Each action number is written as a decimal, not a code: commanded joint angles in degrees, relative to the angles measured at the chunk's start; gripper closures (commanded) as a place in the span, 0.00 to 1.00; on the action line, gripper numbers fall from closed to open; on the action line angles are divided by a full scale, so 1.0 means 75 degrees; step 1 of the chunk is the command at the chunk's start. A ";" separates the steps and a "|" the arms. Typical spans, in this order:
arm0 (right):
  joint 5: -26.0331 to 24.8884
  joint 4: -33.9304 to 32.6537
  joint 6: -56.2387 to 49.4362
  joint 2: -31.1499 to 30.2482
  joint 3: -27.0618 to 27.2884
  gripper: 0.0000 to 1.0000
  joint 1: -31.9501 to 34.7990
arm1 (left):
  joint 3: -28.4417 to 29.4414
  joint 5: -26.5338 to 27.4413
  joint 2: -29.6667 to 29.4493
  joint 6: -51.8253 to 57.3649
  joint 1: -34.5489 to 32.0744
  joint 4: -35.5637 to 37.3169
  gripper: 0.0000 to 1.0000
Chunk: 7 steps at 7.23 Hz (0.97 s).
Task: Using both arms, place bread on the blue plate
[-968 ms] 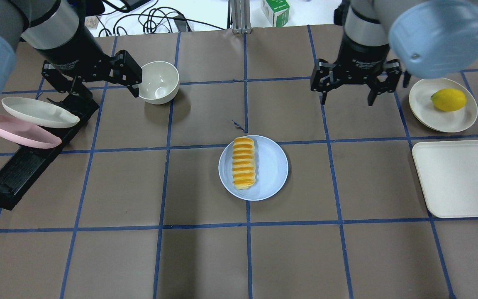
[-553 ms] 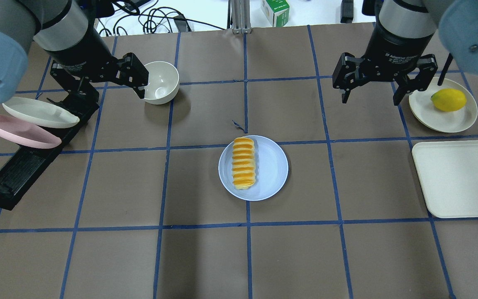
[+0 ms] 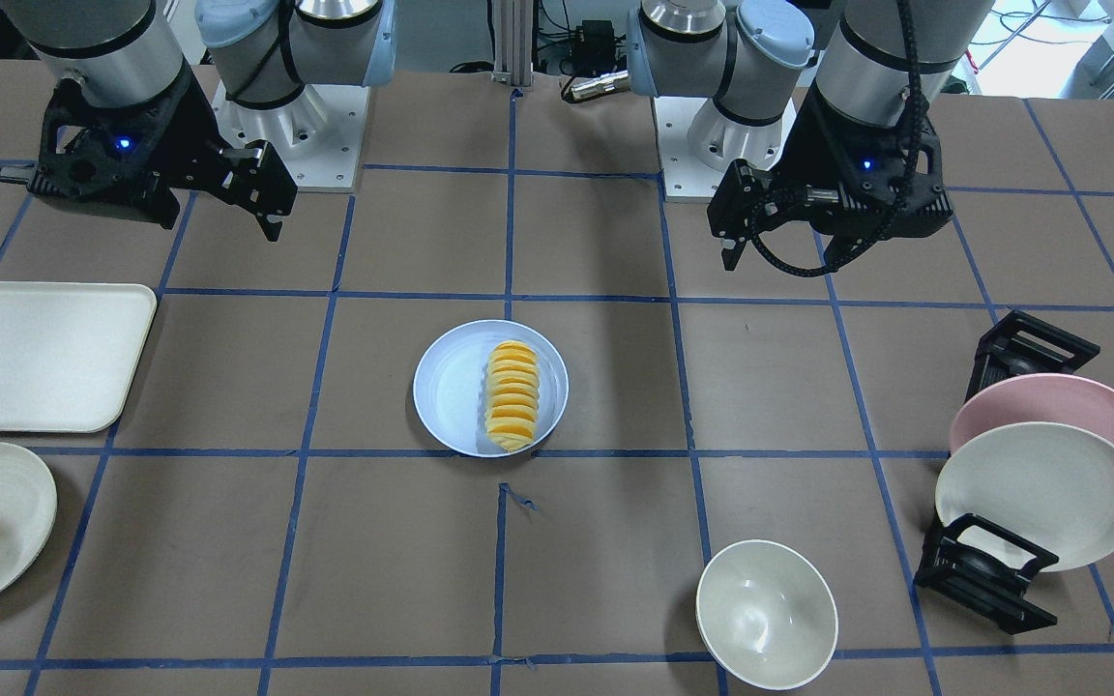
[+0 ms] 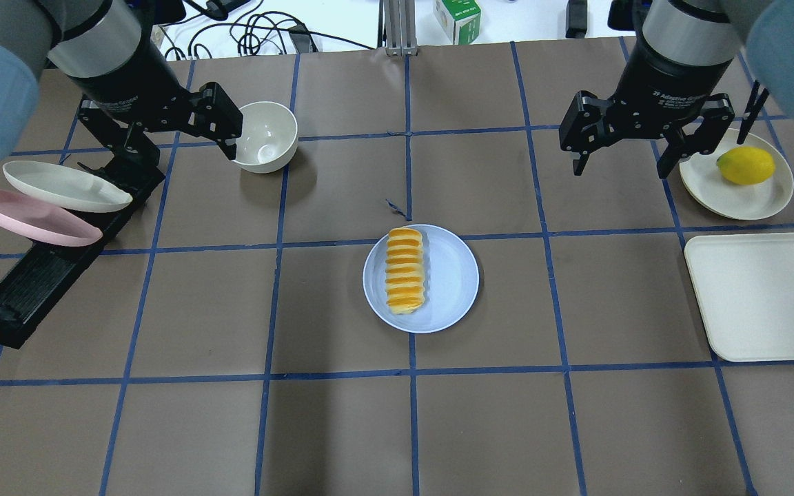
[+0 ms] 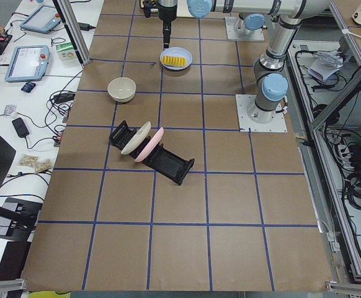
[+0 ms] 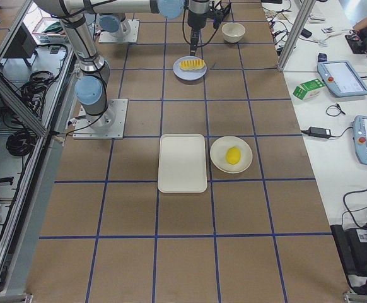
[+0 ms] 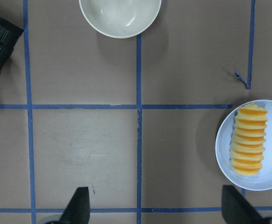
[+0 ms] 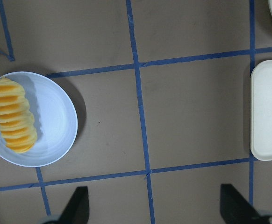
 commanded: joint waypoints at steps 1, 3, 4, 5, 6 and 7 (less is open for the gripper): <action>-0.0010 0.0005 0.0034 -0.0071 0.0003 0.00 0.0038 | 0.0020 0.0109 0.0037 0.0003 0.0013 -0.0102 0.00; 0.0061 0.0005 0.0023 -0.0071 -0.0009 0.00 0.0038 | -0.0015 0.0097 0.0072 0.0003 -0.0045 -0.0114 0.00; 0.0049 0.0005 0.0023 -0.0083 -0.0009 0.00 0.0038 | -0.0073 0.0097 0.0142 0.0003 -0.0057 -0.0114 0.00; 0.0049 0.0005 0.0023 -0.0095 -0.0009 0.00 0.0038 | -0.0016 0.0097 0.0143 0.0003 -0.0058 -0.0114 0.00; 0.0061 0.0005 0.0023 -0.0107 0.0003 0.00 0.0038 | -0.0039 0.0097 0.0143 0.0003 -0.0069 -0.0114 0.00; 0.0061 0.0005 0.0023 -0.0118 0.0003 0.00 0.0038 | -0.0085 0.0085 0.0131 0.0003 -0.0069 -0.0114 0.00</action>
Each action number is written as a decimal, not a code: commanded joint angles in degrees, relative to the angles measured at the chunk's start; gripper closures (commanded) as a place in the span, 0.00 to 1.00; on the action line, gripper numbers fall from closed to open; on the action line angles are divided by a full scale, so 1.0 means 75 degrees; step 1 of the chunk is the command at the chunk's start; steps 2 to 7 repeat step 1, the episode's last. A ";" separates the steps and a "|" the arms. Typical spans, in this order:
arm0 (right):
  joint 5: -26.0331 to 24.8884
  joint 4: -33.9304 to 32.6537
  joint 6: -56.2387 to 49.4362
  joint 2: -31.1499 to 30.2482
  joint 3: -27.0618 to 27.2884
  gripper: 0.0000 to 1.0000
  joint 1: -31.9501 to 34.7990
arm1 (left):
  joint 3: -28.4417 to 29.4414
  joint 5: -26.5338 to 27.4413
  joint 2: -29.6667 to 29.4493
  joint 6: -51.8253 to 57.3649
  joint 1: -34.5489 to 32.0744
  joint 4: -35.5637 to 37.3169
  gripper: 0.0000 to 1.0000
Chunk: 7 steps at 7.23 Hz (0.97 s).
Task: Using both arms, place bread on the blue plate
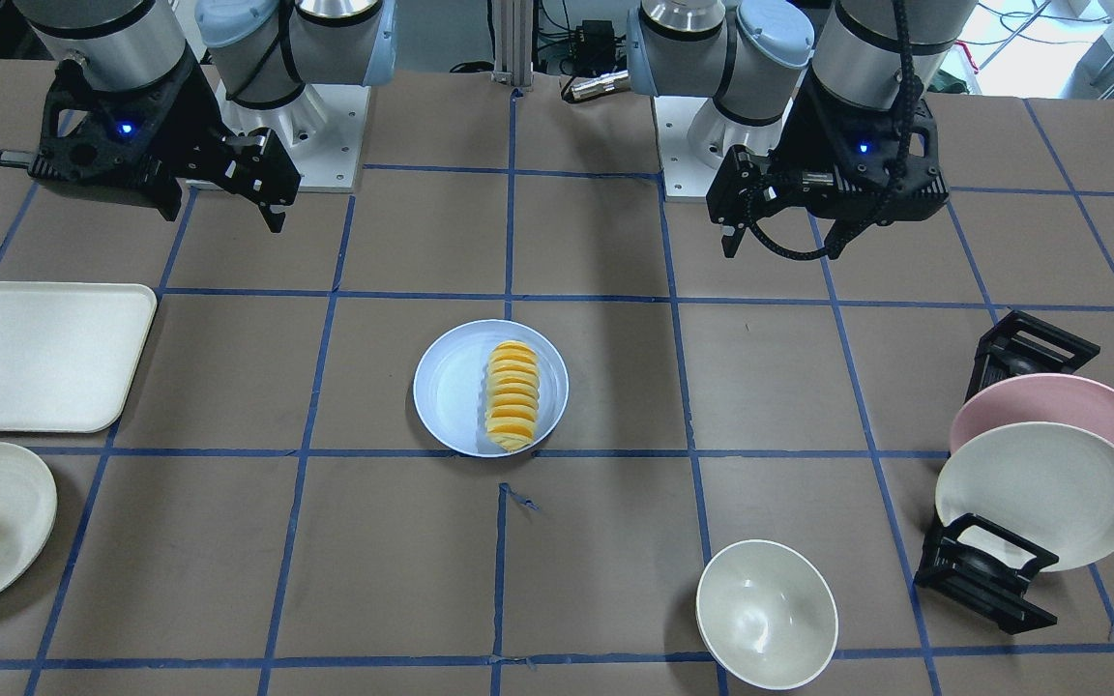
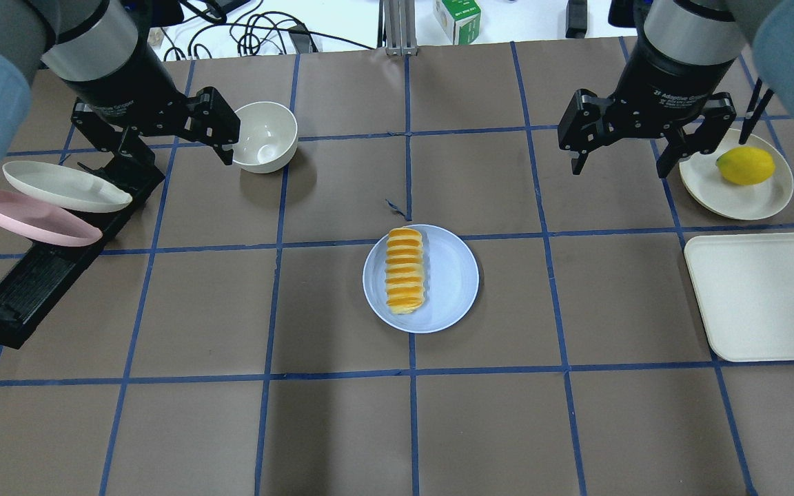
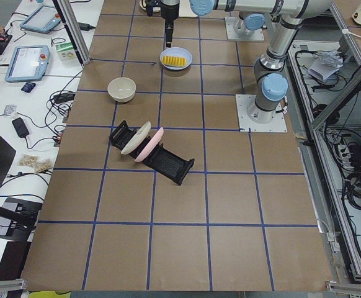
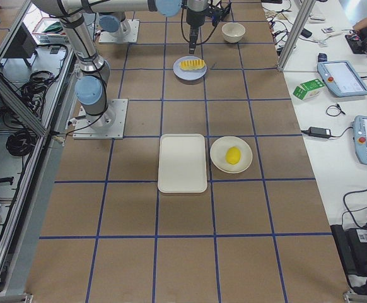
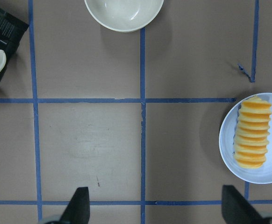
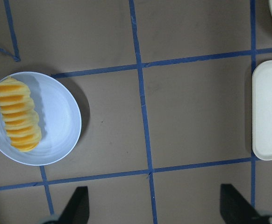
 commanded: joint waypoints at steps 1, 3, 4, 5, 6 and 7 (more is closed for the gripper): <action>0.0004 0.0023 0.0000 -0.0015 0.0005 0.00 0.0000 | -0.0050 -0.0044 -0.0005 0.0000 -0.0005 0.0000 0.00; 0.0004 0.0023 0.0000 -0.0015 0.0005 0.00 0.0000 | -0.0050 -0.0044 -0.0005 0.0000 -0.0005 0.0000 0.00; 0.0004 0.0023 0.0000 -0.0015 0.0005 0.00 0.0000 | -0.0050 -0.0044 -0.0005 0.0000 -0.0005 0.0000 0.00; 0.0004 0.0023 0.0000 -0.0015 0.0005 0.00 0.0000 | -0.0050 -0.0044 -0.0005 0.0000 -0.0005 0.0000 0.00; 0.0004 0.0023 0.0000 -0.0015 0.0005 0.00 0.0000 | -0.0050 -0.0044 -0.0005 0.0000 -0.0005 0.0000 0.00; 0.0004 0.0023 0.0000 -0.0015 0.0005 0.00 0.0000 | -0.0050 -0.0044 -0.0005 0.0000 -0.0005 0.0000 0.00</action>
